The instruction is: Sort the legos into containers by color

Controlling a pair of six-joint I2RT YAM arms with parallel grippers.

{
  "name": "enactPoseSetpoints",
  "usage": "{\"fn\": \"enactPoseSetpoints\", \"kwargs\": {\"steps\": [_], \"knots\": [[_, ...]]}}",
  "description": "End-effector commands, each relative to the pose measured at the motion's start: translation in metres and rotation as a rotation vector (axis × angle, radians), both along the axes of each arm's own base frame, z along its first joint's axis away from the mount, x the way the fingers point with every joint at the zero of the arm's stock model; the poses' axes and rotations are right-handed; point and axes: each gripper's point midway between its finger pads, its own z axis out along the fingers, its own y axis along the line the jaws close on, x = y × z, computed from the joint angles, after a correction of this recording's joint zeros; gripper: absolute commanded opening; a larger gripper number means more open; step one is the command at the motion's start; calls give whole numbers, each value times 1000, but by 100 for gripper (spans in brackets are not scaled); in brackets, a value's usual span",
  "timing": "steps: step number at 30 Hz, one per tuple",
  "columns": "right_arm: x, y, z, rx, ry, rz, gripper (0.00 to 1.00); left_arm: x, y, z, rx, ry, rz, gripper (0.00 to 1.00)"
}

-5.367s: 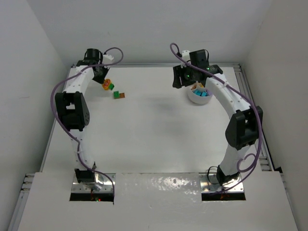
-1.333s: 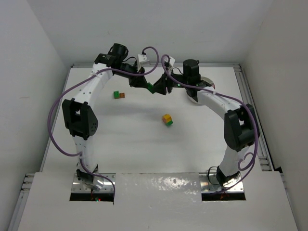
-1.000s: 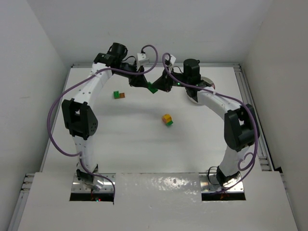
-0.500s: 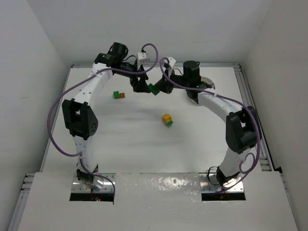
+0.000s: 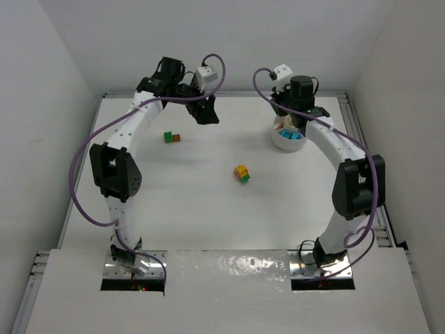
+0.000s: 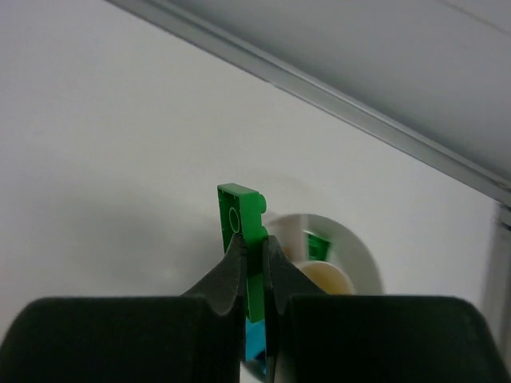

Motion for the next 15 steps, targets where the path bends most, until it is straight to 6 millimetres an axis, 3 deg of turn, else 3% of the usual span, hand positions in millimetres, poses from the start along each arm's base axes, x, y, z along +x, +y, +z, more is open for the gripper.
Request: {"fn": "enactPoseSetpoints", "kwargs": {"steps": [1,2,6,9,15], "knots": [[17,-78,35,-198,-109,-308,0,8,-3,13,-18,-30,51,100],[19,-99,35,-232,-112,-378,0,8,-2,11,-13,-28,55,100],[26,-134,25,-318,-92,-459,0,10,2,1,18,-21,79,100],[25,-144,14,-331,-53,-470,0,13,8,-8,53,-13,119,100],[10,-141,9,-287,-26,-468,0,15,13,-9,70,-17,147,100]]}}
